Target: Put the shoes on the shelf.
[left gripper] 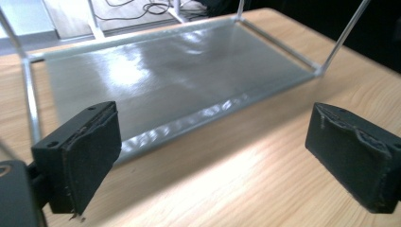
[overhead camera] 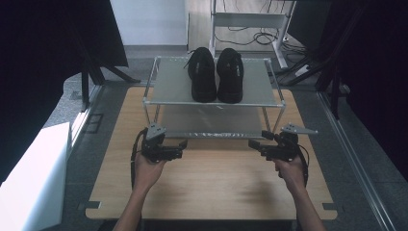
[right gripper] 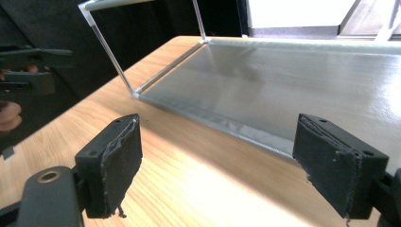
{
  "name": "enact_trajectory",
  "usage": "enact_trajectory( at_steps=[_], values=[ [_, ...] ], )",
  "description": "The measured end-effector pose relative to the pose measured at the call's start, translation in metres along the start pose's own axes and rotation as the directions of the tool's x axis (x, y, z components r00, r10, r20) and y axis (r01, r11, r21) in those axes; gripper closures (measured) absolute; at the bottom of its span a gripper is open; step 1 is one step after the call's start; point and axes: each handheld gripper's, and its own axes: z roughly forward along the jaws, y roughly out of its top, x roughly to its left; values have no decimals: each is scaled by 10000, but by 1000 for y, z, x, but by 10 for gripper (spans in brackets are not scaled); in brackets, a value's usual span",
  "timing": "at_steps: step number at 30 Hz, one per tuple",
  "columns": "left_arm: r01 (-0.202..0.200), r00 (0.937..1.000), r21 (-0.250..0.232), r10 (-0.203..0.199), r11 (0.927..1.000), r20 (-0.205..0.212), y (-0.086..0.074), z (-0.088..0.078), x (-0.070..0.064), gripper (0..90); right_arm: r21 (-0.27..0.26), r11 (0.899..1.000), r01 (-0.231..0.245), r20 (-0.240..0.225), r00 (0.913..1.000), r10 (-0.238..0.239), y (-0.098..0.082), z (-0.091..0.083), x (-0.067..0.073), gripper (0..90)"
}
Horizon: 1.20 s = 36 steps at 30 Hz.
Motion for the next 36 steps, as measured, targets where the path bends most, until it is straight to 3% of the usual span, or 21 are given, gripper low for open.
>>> enact_trajectory(
  at_steps=[6, 13, 19, 27, 31, 36],
  values=[
    [-270, 9996, 198, 269, 9994, 57, -15, -12, -2, 16, 231, 9994, 245, 280, 9993, -252, -12, -16, -1, 148],
    [-48, 9996, 132, 45, 9999, 263, -35, -20, -7, 0, 314, 9987, 407, 504, 9978, -423, -26, -36, 2, 125],
    [-14, 9989, 258, 2, 9997, 479, -54, -18, -10, 0, 760, 9953, 603, 654, 9957, -653, -41, -37, 4, 82],
    [-340, 9991, 826, 317, 9960, 285, -73, -10, -18, 0, 1596, 9838, 821, 981, 9903, -985, -63, -29, 4, 33],
    [-501, 9986, 1221, 477, 9913, 228, -82, -3, -23, 0, 2059, 9736, 983, 1159, 9855, -1240, -75, -23, 3, 21],
    [-745, 9972, 1859, 721, 9797, 199, -93, 7, -27, 0, 2431, 9630, 1167, 1247, 9807, -1503, -86, -16, 2, 13]
  ],
)
